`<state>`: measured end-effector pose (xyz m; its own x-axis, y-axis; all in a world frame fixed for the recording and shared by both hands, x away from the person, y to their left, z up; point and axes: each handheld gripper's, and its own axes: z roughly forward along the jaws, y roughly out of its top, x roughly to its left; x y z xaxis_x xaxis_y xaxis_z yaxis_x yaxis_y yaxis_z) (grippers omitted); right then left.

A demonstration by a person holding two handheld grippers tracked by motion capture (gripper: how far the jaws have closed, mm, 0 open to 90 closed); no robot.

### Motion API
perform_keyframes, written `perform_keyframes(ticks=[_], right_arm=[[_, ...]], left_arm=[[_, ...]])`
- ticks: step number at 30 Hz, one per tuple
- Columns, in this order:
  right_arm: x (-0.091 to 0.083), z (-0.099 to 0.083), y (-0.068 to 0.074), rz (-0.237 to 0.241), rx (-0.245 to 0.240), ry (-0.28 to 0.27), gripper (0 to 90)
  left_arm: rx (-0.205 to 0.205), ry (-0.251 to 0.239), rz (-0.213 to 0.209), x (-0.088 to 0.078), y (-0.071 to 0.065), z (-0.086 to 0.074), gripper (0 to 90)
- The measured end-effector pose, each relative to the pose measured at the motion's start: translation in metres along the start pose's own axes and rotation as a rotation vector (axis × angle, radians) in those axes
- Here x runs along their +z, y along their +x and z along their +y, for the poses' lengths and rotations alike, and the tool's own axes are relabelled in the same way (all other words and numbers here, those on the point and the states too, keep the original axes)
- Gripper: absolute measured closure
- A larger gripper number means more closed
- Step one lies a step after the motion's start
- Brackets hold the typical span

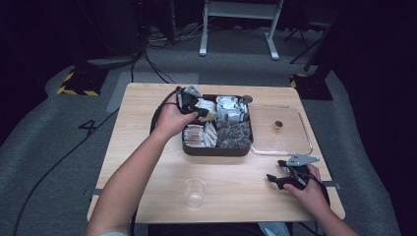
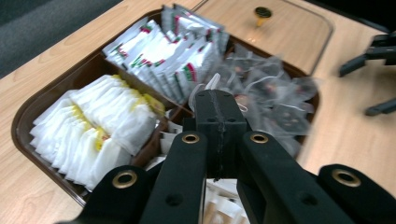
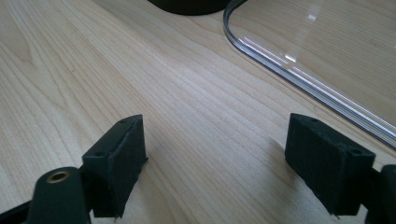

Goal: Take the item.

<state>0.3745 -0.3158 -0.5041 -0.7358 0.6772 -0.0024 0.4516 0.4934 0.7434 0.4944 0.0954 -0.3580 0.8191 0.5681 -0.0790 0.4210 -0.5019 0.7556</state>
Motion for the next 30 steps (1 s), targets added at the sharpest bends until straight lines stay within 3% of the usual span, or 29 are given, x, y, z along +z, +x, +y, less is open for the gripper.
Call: perform_keyframes(ticks=[13,23,30], right_arm=[[0.0,0.0,0.0,0.0,0.0,0.0,20.4],[0.0,0.0,0.0,0.0,0.0,0.0,20.4],[0.0,0.0,0.0,0.0,0.0,0.0,20.4]], left_arm=[[0.035,-0.059,-0.051,-0.039,-0.041,-0.013,90.0],[0.046,-0.102,-0.07,-0.068,-0.068,-0.038,90.0],[0.048,-0.122,-0.087,-0.08,-0.084,-0.05,90.0]])
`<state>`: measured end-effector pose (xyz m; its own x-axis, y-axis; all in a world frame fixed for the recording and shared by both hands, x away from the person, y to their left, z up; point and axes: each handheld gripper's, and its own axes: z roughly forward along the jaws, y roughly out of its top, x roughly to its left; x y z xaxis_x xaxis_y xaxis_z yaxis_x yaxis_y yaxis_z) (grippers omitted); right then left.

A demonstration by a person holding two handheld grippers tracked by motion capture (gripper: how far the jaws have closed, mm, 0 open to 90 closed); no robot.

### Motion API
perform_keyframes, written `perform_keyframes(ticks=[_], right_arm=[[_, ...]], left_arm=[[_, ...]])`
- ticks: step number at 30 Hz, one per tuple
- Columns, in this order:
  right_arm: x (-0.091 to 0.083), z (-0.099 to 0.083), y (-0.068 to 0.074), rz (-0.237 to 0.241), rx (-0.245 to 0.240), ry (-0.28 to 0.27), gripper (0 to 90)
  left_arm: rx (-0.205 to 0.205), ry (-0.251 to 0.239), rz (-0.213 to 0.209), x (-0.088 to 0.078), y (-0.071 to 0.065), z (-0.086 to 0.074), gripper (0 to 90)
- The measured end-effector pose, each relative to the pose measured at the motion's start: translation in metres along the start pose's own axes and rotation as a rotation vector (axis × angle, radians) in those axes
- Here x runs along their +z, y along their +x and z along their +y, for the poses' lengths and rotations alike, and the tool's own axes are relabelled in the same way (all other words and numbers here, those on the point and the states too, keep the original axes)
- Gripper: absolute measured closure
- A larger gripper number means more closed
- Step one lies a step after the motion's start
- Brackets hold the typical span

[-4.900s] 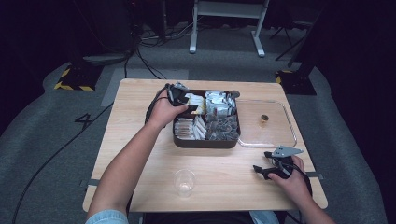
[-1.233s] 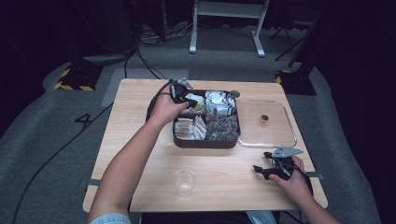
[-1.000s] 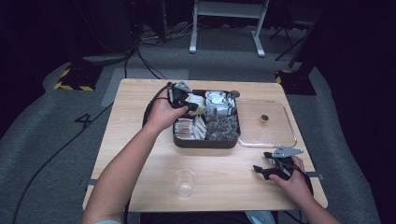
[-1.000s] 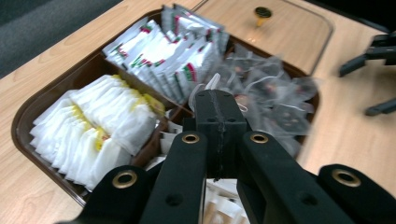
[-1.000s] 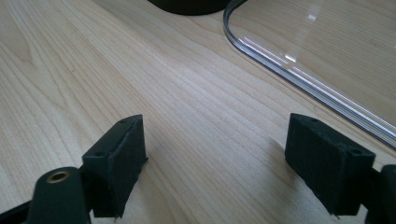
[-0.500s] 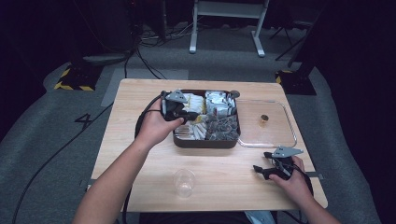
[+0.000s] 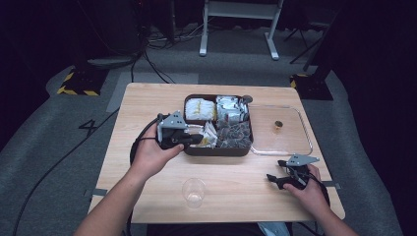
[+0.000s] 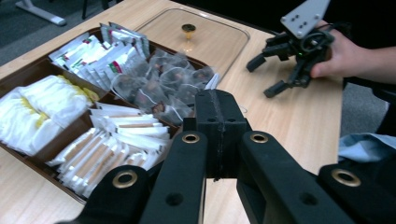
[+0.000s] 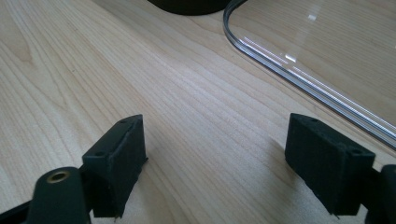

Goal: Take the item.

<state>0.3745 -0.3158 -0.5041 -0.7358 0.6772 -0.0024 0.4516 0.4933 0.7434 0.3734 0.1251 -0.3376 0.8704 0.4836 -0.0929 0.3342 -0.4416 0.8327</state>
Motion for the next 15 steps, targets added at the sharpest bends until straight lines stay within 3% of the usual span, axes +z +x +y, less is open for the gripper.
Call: perform_keyframes(ticks=[15], right_arm=[[0.0,0.0,0.0,0.0,0.0,0.0,20.4]], left_arm=[[0.017,-0.034,-0.01,-0.015,-0.037,-0.031,90.0]])
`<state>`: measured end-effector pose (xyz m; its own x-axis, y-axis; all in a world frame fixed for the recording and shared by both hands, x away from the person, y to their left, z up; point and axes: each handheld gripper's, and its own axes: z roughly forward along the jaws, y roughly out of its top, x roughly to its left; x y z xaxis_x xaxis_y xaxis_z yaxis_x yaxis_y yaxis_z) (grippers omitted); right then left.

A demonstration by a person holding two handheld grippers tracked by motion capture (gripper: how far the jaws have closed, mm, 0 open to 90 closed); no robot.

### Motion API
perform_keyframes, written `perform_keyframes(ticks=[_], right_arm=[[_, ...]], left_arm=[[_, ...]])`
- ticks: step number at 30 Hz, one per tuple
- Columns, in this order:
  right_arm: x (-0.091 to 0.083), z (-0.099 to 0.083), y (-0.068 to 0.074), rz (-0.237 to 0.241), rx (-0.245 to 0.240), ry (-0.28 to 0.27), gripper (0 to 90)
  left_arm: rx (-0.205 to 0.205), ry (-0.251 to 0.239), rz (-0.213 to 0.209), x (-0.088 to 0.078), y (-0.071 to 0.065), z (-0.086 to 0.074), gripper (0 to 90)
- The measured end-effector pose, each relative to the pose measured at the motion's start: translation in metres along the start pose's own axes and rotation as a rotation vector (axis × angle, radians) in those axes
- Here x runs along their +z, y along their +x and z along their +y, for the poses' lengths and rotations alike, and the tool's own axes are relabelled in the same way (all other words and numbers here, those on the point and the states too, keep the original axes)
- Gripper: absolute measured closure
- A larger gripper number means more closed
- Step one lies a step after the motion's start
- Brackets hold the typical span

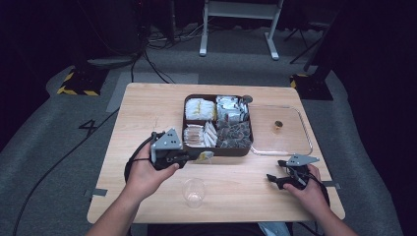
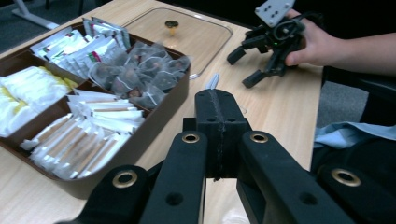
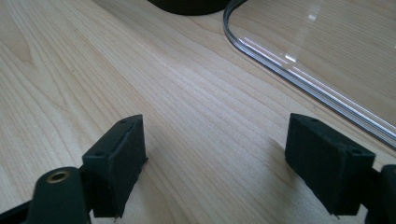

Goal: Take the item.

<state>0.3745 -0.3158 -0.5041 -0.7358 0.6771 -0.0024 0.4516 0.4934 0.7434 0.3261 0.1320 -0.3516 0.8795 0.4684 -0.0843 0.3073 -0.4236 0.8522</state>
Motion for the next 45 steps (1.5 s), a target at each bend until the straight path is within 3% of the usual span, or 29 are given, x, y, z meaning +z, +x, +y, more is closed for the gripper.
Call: perform_keyframes(ticks=[9,19,28,36,38,45], right_arm=[[0.0,0.0,0.0,0.0,0.0,0.0,20.4],[0.0,0.0,0.0,0.0,0.0,0.0,20.4],[0.0,0.0,0.0,0.0,0.0,0.0,20.4],[0.0,0.0,0.0,0.0,0.0,0.0,20.4],[0.0,0.0,0.0,0.0,0.0,0.0,20.5],[0.0,0.0,0.0,0.0,0.0,0.0,20.4]], left_arm=[[0.003,-0.002,-0.021,0.001,-0.02,-0.021,90.0],[-0.007,0.005,-0.041,0.003,-0.03,-0.038,90.0],[-0.018,0.022,-0.033,0.003,-0.036,-0.052,90.0],[-0.021,0.053,-0.049,0.005,-0.038,-0.056,89.3],[-0.032,0.063,-0.028,0.005,-0.04,-0.056,69.1],[-0.027,0.046,-0.004,0.003,-0.04,-0.054,53.4]])
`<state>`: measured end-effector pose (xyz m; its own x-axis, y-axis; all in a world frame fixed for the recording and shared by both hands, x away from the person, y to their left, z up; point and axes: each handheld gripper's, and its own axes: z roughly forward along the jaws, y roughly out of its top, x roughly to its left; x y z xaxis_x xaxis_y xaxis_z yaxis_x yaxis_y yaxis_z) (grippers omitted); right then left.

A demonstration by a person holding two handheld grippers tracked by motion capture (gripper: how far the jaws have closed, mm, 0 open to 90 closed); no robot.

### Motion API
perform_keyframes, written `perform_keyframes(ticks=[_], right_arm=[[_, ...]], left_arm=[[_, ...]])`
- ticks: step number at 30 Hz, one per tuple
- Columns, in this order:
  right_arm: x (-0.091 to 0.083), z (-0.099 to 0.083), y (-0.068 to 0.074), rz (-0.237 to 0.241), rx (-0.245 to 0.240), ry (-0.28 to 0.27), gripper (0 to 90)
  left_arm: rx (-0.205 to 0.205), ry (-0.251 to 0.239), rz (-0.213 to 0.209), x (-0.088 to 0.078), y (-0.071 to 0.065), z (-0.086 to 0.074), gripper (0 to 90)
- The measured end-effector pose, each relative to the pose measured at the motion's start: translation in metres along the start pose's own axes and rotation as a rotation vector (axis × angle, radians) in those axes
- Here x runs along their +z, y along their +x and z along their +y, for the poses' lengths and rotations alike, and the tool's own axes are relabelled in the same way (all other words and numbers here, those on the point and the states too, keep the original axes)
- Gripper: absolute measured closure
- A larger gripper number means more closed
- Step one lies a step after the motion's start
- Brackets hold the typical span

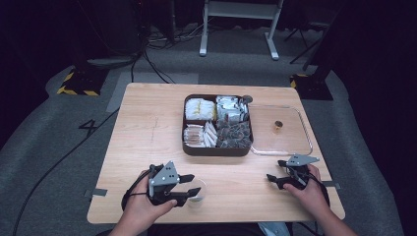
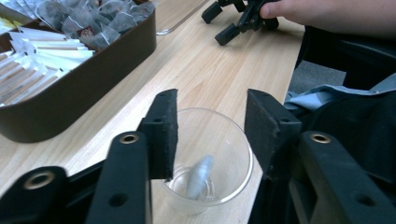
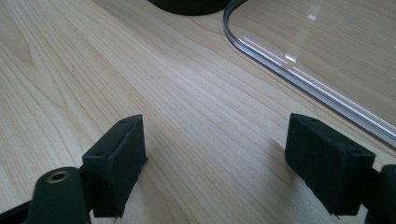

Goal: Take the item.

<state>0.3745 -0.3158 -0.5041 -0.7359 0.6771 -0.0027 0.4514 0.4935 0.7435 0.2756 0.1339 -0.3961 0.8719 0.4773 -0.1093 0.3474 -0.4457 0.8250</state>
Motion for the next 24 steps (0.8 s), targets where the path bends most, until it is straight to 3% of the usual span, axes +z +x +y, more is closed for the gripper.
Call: perform_keyframes(ticks=[15,24], right_arm=[[0.0,0.0,0.0,0.0,-0.001,0.0,20.4],[0.0,0.0,0.0,0.0,0.0,0.0,20.4]], left_arm=[[-0.011,0.015,0.159,-0.023,0.031,-0.005,38.5],[-0.058,0.042,0.248,-0.041,0.05,-0.025,34.2]])
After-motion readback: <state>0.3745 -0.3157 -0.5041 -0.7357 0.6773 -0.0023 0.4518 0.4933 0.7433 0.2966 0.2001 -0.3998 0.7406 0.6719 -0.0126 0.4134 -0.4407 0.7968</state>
